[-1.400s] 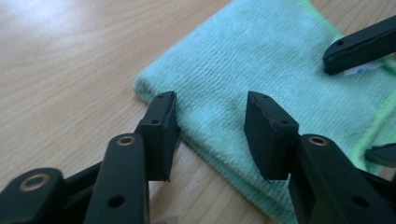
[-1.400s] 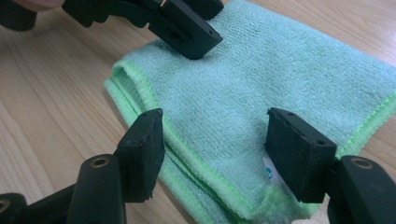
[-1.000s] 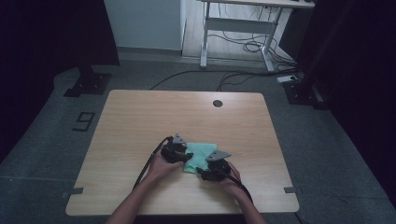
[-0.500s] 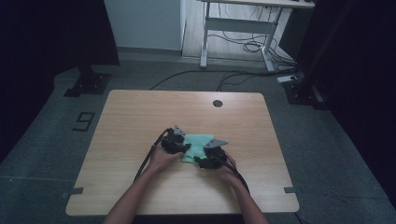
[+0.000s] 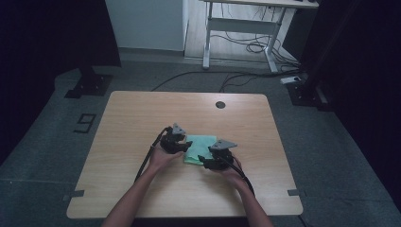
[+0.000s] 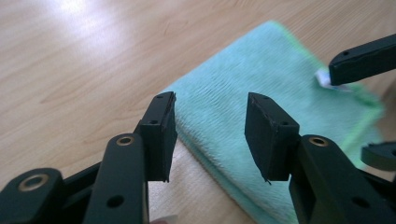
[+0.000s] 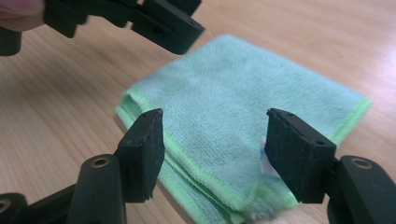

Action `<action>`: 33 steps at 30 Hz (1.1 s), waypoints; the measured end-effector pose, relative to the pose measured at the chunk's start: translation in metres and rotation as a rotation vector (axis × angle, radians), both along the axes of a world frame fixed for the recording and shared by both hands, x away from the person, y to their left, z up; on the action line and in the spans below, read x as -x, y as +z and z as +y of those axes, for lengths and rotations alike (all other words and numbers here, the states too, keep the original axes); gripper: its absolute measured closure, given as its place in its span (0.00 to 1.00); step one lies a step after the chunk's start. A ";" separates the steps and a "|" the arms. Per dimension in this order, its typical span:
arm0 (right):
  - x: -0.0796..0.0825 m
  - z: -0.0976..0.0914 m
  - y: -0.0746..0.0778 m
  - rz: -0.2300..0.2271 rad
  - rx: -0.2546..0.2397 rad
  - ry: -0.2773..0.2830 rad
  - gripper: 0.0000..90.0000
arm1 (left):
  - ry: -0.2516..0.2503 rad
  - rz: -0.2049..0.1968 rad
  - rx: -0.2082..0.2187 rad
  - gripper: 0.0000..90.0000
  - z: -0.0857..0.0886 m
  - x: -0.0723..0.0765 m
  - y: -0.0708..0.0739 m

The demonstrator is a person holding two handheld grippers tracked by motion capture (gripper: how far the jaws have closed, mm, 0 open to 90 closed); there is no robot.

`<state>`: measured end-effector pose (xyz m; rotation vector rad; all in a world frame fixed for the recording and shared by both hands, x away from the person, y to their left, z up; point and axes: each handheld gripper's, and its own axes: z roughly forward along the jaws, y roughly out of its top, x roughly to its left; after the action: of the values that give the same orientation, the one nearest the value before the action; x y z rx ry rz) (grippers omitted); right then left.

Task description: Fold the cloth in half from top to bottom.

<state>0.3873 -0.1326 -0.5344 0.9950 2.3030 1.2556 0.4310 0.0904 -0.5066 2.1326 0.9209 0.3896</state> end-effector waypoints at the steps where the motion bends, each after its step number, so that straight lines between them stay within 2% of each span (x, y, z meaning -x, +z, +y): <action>1: 0.001 -0.002 0.002 -0.008 -0.007 -0.001 0.42 | -0.003 -0.004 0.005 0.59 0.001 0.002 0.003; 6: 0.009 -0.007 0.007 -0.031 -0.029 -0.017 0.42 | -0.026 -0.027 0.007 0.57 0.002 0.014 0.010; 7: 0.012 -0.010 0.009 -0.034 -0.035 -0.015 0.42 | -0.033 -0.032 0.014 0.57 0.003 0.020 0.012; 12: 0.020 -0.015 0.012 -0.044 -0.053 -0.017 0.42 | -0.045 -0.034 0.043 0.57 0.008 0.031 0.016; 13: 0.024 -0.017 0.013 -0.040 -0.059 -0.009 0.42 | -0.051 -0.038 0.052 0.57 0.010 0.038 0.015; 14: 0.024 -0.017 0.013 -0.040 -0.059 -0.009 0.42 | -0.051 -0.038 0.052 0.57 0.010 0.038 0.015; 15: 0.028 -0.019 0.014 -0.044 -0.060 -0.010 0.42 | -0.059 -0.039 0.052 0.56 0.012 0.045 0.014; 17: 0.032 -0.021 0.015 -0.050 -0.071 -0.011 0.42 | -0.060 -0.036 0.054 0.56 0.014 0.048 0.012; 21: 0.041 -0.026 0.018 -0.060 -0.083 -0.010 0.42 | -0.061 -0.026 0.092 0.55 0.023 0.066 0.005; 24: 0.045 -0.028 0.017 -0.065 -0.086 -0.007 0.42 | -0.066 -0.024 0.091 0.52 0.026 0.073 0.001; 25: 0.051 -0.030 0.015 -0.063 -0.084 -0.005 0.42 | -0.071 -0.017 0.094 0.52 0.029 0.081 -0.005; 27: 0.052 -0.031 0.014 -0.059 -0.083 -0.008 0.42 | -0.075 -0.014 0.094 0.51 0.030 0.083 -0.007; 28: 0.056 -0.034 0.010 -0.054 -0.082 -0.010 0.42 | -0.072 -0.019 0.088 0.51 0.033 0.090 -0.010; 32: 0.065 -0.039 0.005 -0.040 -0.097 -0.020 0.42 | -0.074 -0.025 0.088 0.50 0.037 0.099 -0.012; 33: 0.067 -0.040 0.003 -0.036 -0.092 -0.020 0.42 | -0.079 -0.021 0.086 0.49 0.039 0.106 -0.013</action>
<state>0.3198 -0.1725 -0.5314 1.0147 2.2208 1.3711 0.3246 0.1299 -0.5201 2.0755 0.8245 0.3270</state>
